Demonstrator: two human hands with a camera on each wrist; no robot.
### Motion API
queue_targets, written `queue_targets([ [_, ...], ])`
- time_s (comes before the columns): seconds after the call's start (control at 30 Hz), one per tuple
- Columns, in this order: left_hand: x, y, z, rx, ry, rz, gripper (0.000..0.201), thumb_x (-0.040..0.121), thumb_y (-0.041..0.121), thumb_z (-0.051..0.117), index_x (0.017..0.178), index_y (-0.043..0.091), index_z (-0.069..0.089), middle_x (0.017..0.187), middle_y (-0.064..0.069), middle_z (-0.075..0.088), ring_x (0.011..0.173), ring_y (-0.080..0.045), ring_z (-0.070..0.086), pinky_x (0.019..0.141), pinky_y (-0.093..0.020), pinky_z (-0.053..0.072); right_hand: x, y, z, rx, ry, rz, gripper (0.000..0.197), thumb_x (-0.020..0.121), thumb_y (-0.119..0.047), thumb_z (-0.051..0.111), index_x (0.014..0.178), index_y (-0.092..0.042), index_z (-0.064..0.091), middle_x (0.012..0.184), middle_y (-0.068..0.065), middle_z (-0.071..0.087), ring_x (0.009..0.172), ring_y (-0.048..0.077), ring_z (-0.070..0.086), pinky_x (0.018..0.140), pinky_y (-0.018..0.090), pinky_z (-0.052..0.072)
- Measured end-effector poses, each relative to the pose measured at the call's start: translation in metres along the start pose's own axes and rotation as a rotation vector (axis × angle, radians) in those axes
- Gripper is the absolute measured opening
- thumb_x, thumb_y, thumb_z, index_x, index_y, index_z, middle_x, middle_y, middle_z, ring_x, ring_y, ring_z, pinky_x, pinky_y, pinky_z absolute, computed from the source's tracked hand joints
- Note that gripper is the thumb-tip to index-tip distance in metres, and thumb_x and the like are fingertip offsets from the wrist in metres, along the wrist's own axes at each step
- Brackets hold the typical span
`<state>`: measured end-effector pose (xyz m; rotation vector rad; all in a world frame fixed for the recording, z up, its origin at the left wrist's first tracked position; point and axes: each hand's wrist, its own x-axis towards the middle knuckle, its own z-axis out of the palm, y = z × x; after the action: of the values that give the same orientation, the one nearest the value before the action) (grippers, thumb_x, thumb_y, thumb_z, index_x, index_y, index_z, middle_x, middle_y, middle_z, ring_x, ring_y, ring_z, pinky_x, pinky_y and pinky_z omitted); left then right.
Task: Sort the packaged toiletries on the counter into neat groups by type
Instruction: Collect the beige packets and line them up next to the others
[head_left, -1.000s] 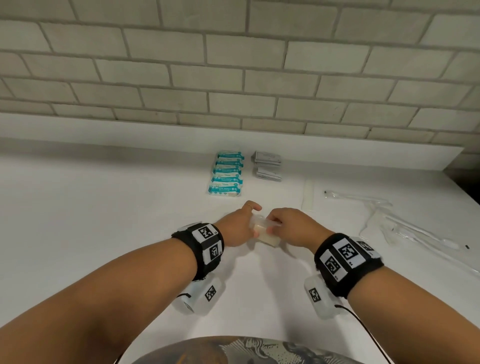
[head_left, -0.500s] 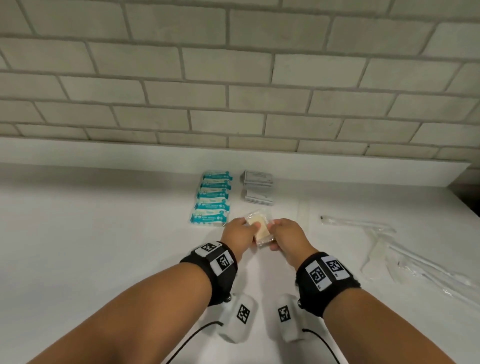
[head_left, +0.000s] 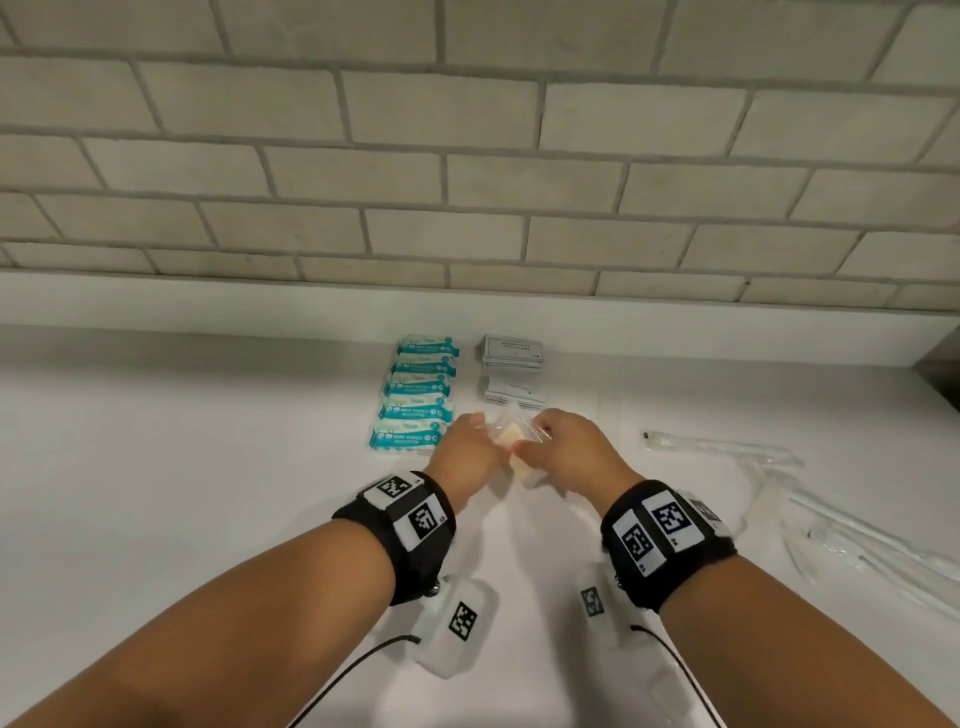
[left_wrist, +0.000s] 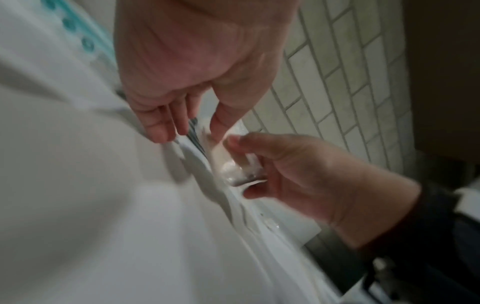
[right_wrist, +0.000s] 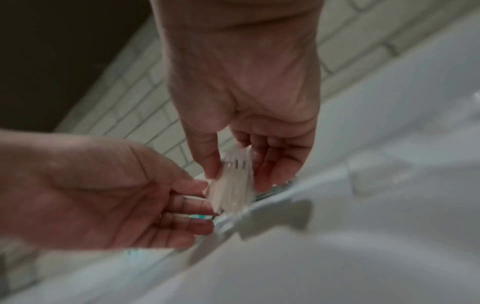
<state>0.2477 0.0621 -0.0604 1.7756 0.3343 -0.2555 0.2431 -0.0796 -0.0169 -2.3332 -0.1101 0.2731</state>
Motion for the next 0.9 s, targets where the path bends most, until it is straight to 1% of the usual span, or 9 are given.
queue_targets([
  [0.07, -0.007, 0.003, -0.007, 0.108, -0.053, 0.080, 0.077, 0.083, -0.004, 0.062, 0.148, 0.016, 0.026, 0.143, -0.008, 0.043, 0.128, -0.022, 0.046, 0.102, -0.028, 0.039, -0.006, -0.004, 0.002, -0.469, 0.007, -0.150, 0.024, 0.089, -0.030, 0.057, 0.108, -0.015, 0.058, 0.104, 0.003, 0.061, 0.090, 0.022, 0.062, 0.067, 0.027, 0.045],
  [0.17, -0.017, 0.001, -0.007, 0.280, -0.169, 0.141, 0.084, 0.083, -0.006, 0.060, 0.151, 0.018, 0.016, 0.151, -0.007, 0.033, 0.137, -0.019, 0.035, 0.109, -0.025, 0.029, -0.019, -0.007, 0.015, -0.823, -0.142, -0.299, 0.028, 0.094, -0.018, 0.044, 0.120, -0.010, 0.047, 0.116, 0.010, 0.053, 0.098, 0.028, 0.055, 0.073, 0.032, 0.038],
  [0.27, -0.018, -0.007, -0.002, 0.380, -0.217, 0.192, 0.086, 0.084, -0.002, 0.062, 0.152, 0.012, 0.012, 0.149, -0.013, 0.032, 0.135, -0.021, 0.038, 0.110, -0.022, 0.027, -0.023, -0.009, 0.020, -0.907, -0.160, -0.302, 0.032, 0.095, -0.013, 0.040, 0.126, -0.007, 0.040, 0.121, 0.013, 0.049, 0.102, 0.030, 0.056, 0.074, 0.035, 0.039],
  [0.47, -0.012, -0.024, 0.000, 0.520, -0.206, 0.297, 0.093, 0.074, -0.001, 0.069, 0.150, 0.014, 0.017, 0.139, -0.015, 0.042, 0.127, -0.025, 0.047, 0.110, -0.031, 0.034, -0.028, -0.006, 0.022, -0.908, -0.156, -0.320, 0.033, 0.095, -0.011, 0.040, 0.128, -0.006, 0.039, 0.120, 0.013, 0.048, 0.098, 0.030, 0.058, 0.070, 0.035, 0.041],
  [0.6, -0.014, -0.016, -0.002, 0.443, -0.158, 0.265, 0.090, 0.078, -0.002, 0.065, 0.151, 0.015, 0.013, 0.141, -0.013, 0.038, 0.128, -0.024, 0.044, 0.111, -0.033, 0.034, -0.025, -0.004, 0.016, -0.676, -0.147, -0.227, 0.024, 0.097, -0.017, 0.043, 0.119, -0.007, 0.044, 0.112, 0.010, 0.053, 0.089, 0.026, 0.057, 0.066, 0.030, 0.038],
  [0.7, -0.016, -0.003, 0.000, 0.244, 0.036, 0.171, 0.072, 0.089, 0.016, 0.063, 0.149, 0.011, 0.023, 0.137, -0.009, 0.043, 0.124, -0.023, 0.048, 0.109, -0.036, 0.037, -0.013, -0.007, 0.008, -0.145, -0.072, -0.017, 0.008, 0.097, -0.024, 0.047, 0.095, -0.017, 0.050, 0.089, 0.003, 0.059, 0.071, 0.020, 0.057, 0.054, 0.027, 0.040],
  [0.77, -0.018, 0.005, 0.003, 0.054, -0.019, 0.114, 0.059, 0.093, 0.028, 0.059, 0.144, 0.011, 0.035, 0.125, -0.007, 0.056, 0.113, -0.022, 0.058, 0.102, -0.039, 0.046, -0.005, -0.009, 0.004, 0.170, -0.041, 0.095, 0.013, 0.098, -0.025, 0.045, 0.092, -0.017, 0.054, 0.081, 0.007, 0.061, 0.064, 0.022, 0.058, 0.050, 0.027, 0.041],
  [0.83, -0.020, 0.011, 0.006, -0.078, -0.102, 0.080, 0.032, 0.094, 0.024, 0.055, 0.124, 0.014, 0.058, 0.102, -0.007, 0.066, 0.092, -0.021, 0.064, 0.094, -0.039, 0.053, -0.001, -0.009, 0.004, 0.339, -0.060, 0.192, 0.024, 0.099, -0.030, 0.043, 0.108, -0.010, 0.053, 0.085, 0.011, 0.062, 0.060, 0.020, 0.057, 0.048, 0.027, 0.041],
  [0.9, -0.018, 0.017, 0.009, -0.153, -0.077, 0.059, 0.014, 0.089, 0.016, 0.056, 0.097, 0.021, 0.067, 0.078, -0.006, 0.065, 0.075, -0.021, 0.063, 0.089, -0.040, 0.054, 0.003, -0.009, 0.008, 0.428, -0.078, 0.252, 0.031, 0.100, -0.032, 0.042, 0.115, -0.006, 0.051, 0.085, 0.013, 0.061, 0.057, 0.018, 0.053, 0.046, 0.026, 0.037],
])
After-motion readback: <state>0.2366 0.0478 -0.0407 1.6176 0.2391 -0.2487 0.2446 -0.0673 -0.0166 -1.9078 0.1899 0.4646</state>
